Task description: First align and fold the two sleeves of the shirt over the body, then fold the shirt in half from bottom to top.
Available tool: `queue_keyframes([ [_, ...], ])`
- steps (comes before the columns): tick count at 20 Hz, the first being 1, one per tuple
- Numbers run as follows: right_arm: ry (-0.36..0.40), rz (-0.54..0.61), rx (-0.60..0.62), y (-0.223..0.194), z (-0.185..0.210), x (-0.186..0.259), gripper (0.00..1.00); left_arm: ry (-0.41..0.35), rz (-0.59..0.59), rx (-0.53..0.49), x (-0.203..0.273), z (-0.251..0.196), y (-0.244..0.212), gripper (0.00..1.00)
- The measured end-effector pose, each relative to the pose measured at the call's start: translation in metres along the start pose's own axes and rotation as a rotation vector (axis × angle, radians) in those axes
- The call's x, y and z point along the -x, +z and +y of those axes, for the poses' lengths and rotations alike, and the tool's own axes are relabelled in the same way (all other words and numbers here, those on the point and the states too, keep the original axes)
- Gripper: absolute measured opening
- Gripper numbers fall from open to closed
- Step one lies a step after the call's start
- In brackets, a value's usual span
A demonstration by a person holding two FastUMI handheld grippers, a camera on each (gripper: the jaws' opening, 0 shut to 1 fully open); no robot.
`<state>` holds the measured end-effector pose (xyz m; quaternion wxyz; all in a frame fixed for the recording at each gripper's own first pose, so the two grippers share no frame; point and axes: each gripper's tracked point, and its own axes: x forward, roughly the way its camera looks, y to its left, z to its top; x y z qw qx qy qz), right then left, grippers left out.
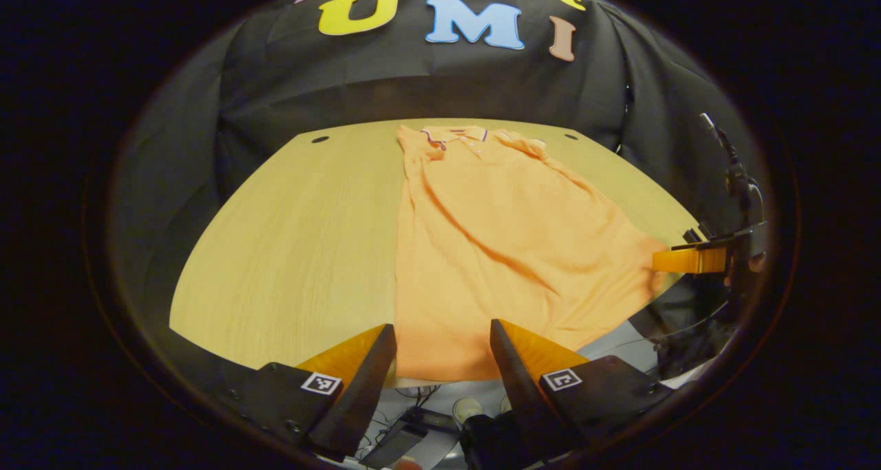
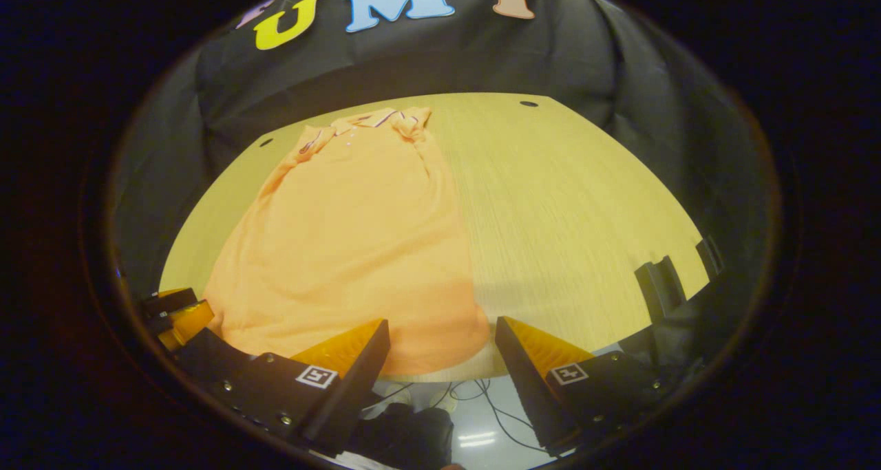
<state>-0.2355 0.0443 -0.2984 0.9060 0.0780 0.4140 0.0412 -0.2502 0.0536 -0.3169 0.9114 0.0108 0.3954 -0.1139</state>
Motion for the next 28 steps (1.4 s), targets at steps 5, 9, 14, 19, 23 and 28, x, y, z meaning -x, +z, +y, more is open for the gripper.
queue_keyframes([
  [5, 0.006, 0.024, 0.024, -0.008, 0.000, -0.006, 0.96, 0.019, 0.017, 0.032, -0.002, 0.001, -0.017, 0.90],
  [9, -0.007, 0.031, 0.049, -0.011, -0.002, -0.005, 0.96, 0.046, -0.009, 0.049, -0.007, 0.002, -0.012, 0.92],
  [14, 0.005, 0.027, 0.100, -0.008, 0.005, -0.009, 0.96, 0.058, -0.009, -0.036, -0.010, -0.010, -0.018, 0.92],
  [19, 0.027, 0.014, 0.112, -0.007, 0.013, -0.013, 0.46, 0.056, -0.018, -0.003, -0.012, -0.020, -0.017, 0.51],
  [23, 0.045, 0.010, 0.080, -0.007, 0.007, -0.012, 0.22, 0.085, 0.004, 0.027, -0.010, -0.024, -0.018, 0.14],
  [28, 0.142, 0.025, -0.040, -0.001, 0.006, -0.008, 0.03, 0.105, 0.039, 0.092, -0.006, -0.037, -0.022, 0.07],
])
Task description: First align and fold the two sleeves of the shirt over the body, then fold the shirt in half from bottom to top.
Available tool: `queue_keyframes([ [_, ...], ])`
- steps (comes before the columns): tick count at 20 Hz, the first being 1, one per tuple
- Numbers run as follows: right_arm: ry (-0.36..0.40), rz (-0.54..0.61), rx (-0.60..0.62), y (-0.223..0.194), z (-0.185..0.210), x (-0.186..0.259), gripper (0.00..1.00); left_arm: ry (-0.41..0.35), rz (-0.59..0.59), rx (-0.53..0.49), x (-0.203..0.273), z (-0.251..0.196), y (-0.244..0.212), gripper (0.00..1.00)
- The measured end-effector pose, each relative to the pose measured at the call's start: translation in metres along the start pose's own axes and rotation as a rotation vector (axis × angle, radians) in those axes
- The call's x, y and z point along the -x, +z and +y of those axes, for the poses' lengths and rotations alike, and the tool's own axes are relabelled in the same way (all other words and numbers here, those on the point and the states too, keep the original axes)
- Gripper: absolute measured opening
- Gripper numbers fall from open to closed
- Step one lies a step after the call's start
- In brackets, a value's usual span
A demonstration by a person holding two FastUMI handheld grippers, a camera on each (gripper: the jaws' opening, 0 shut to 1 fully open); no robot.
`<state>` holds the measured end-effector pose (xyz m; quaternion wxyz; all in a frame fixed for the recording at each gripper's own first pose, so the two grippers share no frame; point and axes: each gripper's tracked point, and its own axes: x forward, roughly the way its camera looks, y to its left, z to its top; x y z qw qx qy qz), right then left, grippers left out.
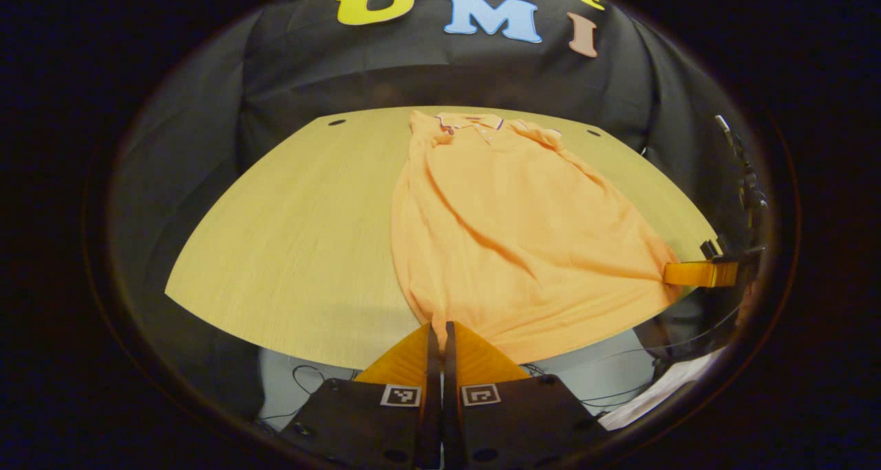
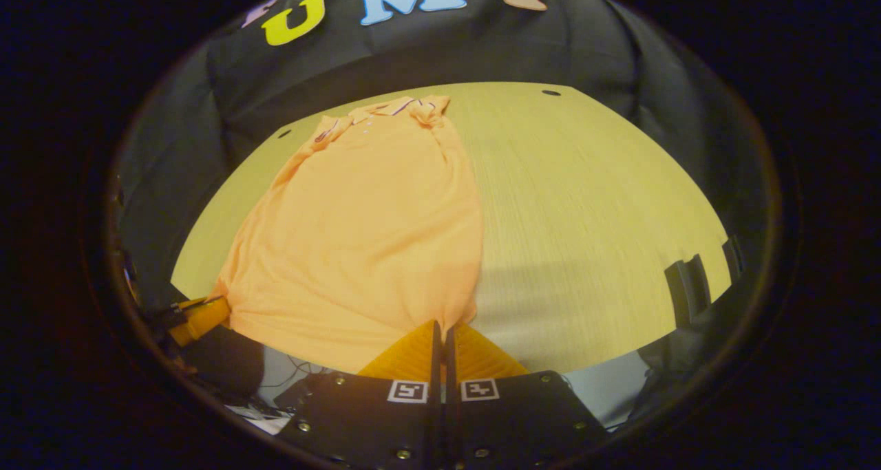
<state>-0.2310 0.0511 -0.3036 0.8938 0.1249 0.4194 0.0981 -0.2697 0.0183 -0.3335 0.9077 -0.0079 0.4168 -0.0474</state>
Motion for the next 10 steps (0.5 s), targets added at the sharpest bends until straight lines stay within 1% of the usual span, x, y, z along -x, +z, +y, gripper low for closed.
queue_keyframes([
  [3, 0.077, -0.056, -0.054, 0.022, 0.001, 0.015, 0.03, -0.016, -0.028, 0.113, 0.007, -0.011, 0.020, 0.08],
  [4, 0.101, -0.076, -0.063, 0.030, 0.002, 0.019, 0.03, -0.017, -0.047, 0.132, 0.010, -0.013, 0.029, 0.07],
  [5, 0.122, -0.094, -0.067, 0.038, 0.002, 0.024, 0.03, -0.014, -0.066, 0.141, 0.012, -0.014, 0.039, 0.07],
  [7, 0.140, -0.116, -0.072, 0.055, 0.002, 0.028, 0.03, -0.018, -0.096, 0.149, 0.013, -0.019, 0.061, 0.07],
  [10, 0.163, -0.162, -0.072, 0.086, 0.006, 0.038, 0.03, -0.033, -0.145, 0.133, 0.011, -0.027, 0.099, 0.07],
])
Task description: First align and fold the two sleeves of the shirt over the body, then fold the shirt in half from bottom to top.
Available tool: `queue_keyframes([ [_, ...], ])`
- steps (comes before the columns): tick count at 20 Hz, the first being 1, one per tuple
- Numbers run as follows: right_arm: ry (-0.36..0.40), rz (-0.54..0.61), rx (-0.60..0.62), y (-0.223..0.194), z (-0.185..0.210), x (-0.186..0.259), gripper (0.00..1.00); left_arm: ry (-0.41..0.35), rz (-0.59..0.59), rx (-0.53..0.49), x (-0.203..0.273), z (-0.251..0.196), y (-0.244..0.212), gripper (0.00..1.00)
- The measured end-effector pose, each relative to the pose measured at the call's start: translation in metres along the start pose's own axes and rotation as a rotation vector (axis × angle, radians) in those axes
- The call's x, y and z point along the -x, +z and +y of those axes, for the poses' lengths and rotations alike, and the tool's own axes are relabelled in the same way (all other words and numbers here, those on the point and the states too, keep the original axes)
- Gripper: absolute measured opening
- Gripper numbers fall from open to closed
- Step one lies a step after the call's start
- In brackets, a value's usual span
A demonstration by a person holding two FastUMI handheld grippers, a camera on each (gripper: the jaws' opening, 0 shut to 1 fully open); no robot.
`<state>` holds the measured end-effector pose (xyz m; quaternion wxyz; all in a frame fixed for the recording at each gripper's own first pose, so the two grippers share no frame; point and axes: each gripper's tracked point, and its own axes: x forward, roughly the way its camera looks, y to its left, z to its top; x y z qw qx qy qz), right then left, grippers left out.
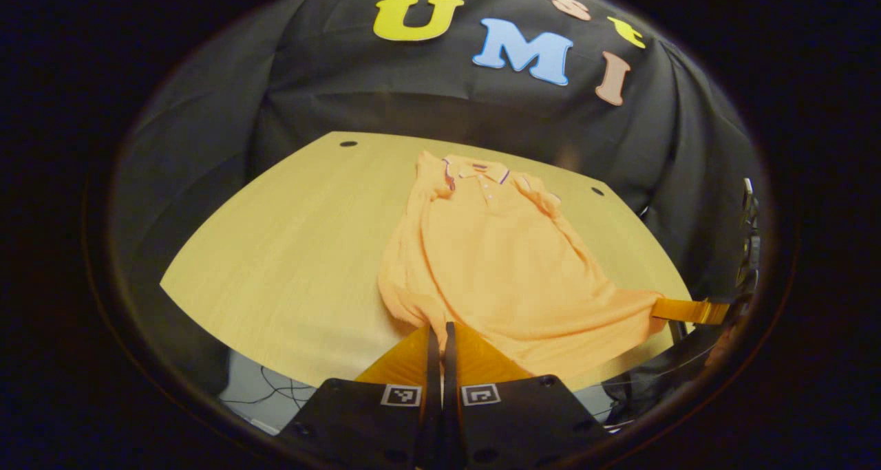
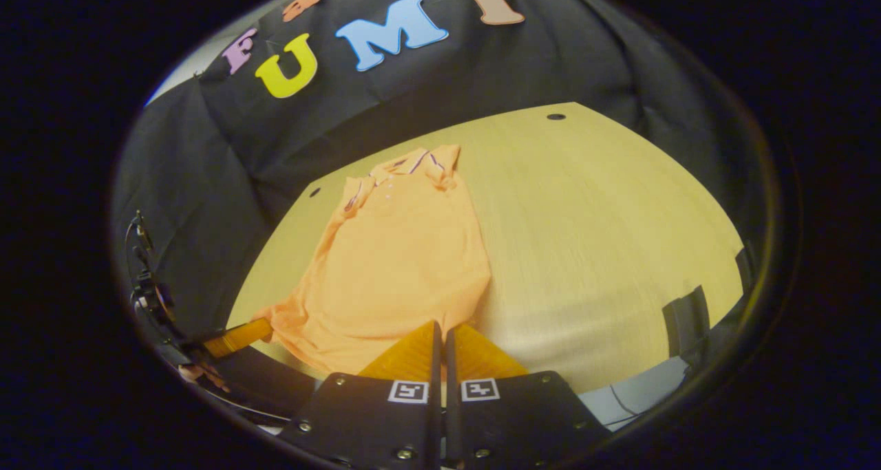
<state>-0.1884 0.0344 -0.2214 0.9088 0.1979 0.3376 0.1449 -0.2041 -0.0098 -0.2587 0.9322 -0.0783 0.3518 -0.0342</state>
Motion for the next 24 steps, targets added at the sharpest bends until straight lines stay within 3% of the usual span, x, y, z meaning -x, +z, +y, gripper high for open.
queue_keyframes([
  [5, -0.008, -0.065, 0.013, 0.053, 0.010, -0.011, 0.04, -0.053, -0.049, -0.011, -0.025, -0.015, 0.051, 0.07],
  [13, -0.093, -0.185, 0.020, 0.153, 0.027, -0.061, 0.03, -0.152, -0.102, -0.026, -0.089, -0.005, 0.154, 0.07],
  [24, -0.166, -0.229, 0.065, 0.248, 0.045, -0.135, 0.03, -0.202, -0.155, -0.081, -0.188, 0.001, 0.269, 0.07],
])
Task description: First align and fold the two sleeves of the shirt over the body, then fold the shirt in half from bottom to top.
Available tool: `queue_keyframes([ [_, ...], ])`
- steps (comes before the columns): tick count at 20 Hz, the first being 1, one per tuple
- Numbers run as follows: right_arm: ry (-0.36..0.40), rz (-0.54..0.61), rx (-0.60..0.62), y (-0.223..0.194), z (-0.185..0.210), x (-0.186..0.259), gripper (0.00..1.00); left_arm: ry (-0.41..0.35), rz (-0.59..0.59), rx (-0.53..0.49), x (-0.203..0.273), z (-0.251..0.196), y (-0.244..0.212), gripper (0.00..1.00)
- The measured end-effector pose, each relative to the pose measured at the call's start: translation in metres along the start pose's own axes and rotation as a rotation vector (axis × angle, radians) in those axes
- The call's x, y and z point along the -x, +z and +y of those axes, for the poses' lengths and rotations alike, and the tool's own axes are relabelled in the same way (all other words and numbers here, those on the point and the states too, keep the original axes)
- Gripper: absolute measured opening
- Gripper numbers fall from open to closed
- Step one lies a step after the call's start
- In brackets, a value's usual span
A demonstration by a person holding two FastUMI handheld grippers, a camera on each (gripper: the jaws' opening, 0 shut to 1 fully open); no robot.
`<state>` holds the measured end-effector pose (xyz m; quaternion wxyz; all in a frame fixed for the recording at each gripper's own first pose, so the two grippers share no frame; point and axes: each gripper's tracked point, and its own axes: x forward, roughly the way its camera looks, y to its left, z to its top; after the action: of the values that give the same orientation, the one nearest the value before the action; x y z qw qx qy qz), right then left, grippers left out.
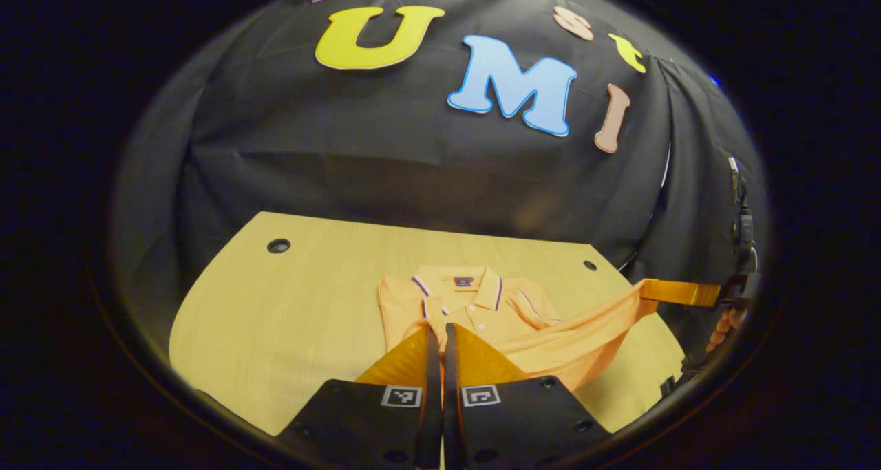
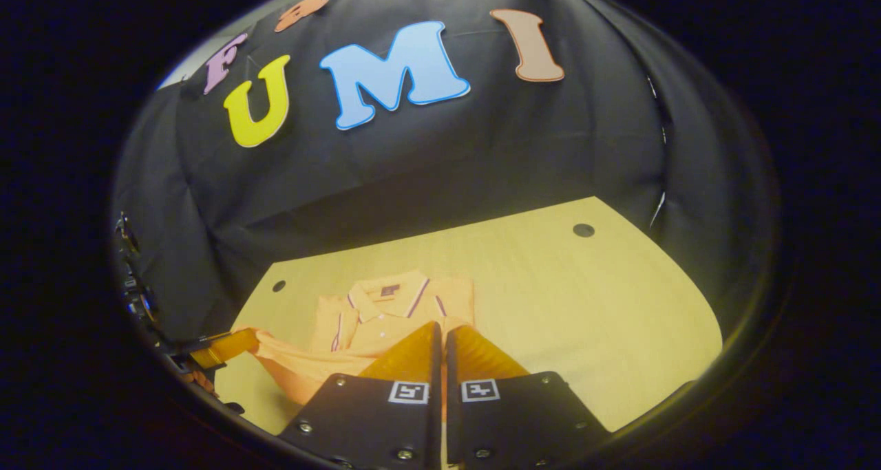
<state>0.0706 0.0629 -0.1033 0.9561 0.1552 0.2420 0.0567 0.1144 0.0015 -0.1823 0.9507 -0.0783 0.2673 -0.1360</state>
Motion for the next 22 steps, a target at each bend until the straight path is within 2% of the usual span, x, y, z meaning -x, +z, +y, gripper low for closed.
queue_keyframes([
  [5, 0.018, -0.005, 0.062, 0.033, 0.003, -0.035, 0.03, 0.032, -0.047, -0.022, -0.035, 0.007, 0.031, 0.07],
  [10, 0.052, 0.008, 0.113, 0.048, 0.002, -0.076, 0.03, 0.120, -0.071, -0.049, -0.071, 0.029, 0.044, 0.07],
  [15, 0.049, 0.042, 0.093, 0.046, -0.005, -0.127, 0.03, 0.192, -0.074, -0.116, -0.112, 0.046, 0.048, 0.07],
  [22, 0.004, 0.090, 0.072, 0.027, -0.025, -0.183, 0.03, 0.226, -0.048, -0.136, -0.165, 0.058, 0.036, 0.07],
])
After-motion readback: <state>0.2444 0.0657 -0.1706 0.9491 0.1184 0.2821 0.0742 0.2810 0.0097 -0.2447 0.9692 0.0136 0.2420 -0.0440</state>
